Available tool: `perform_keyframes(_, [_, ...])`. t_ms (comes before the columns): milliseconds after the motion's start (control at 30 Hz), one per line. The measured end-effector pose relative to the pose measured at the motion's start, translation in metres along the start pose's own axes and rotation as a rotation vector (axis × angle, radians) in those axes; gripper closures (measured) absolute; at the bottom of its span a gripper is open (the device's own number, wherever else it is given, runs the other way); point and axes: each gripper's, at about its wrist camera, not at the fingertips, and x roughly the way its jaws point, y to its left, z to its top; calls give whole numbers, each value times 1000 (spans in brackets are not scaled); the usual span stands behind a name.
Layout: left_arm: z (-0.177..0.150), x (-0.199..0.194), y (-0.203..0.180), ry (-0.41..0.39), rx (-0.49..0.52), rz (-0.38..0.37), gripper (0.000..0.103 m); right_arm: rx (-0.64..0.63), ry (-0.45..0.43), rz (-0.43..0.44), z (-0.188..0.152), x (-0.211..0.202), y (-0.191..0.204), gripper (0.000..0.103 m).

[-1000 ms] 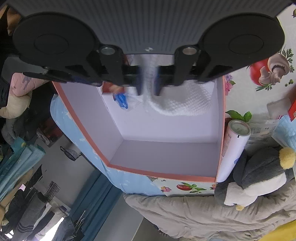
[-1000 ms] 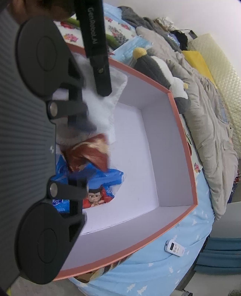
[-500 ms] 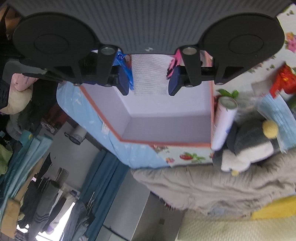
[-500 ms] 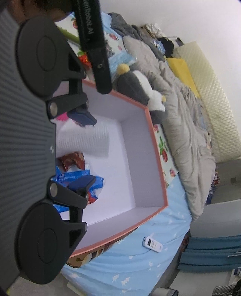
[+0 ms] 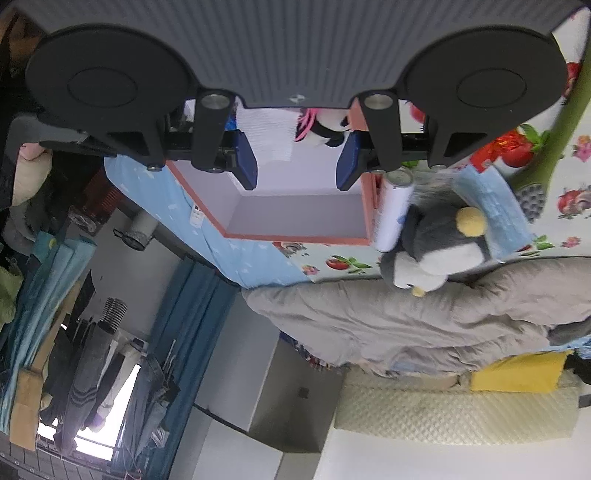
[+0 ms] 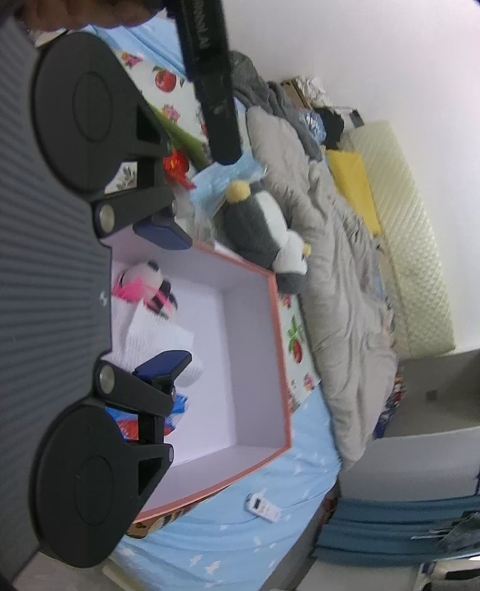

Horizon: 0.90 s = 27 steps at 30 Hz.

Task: Organize soft objects
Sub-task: 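Open both grippers to release the wipe and packet, then withdraw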

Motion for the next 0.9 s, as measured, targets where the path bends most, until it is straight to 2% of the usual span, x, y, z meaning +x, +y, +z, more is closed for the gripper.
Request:
perform_keyframes(333, [-11, -67, 17, -60, -25, 64, 50, -89, -59, 95, -1, -37, 40, 40])
perform_keyframes(600, [-25, -108, 36, -86, -52, 135, 50, -109, -33, 150, -7, -37, 65, 40])
perform_keyframes(900, [-37, -124, 67, -94, -110, 199, 50, -128, 21, 187, -21, -24, 92, 40])
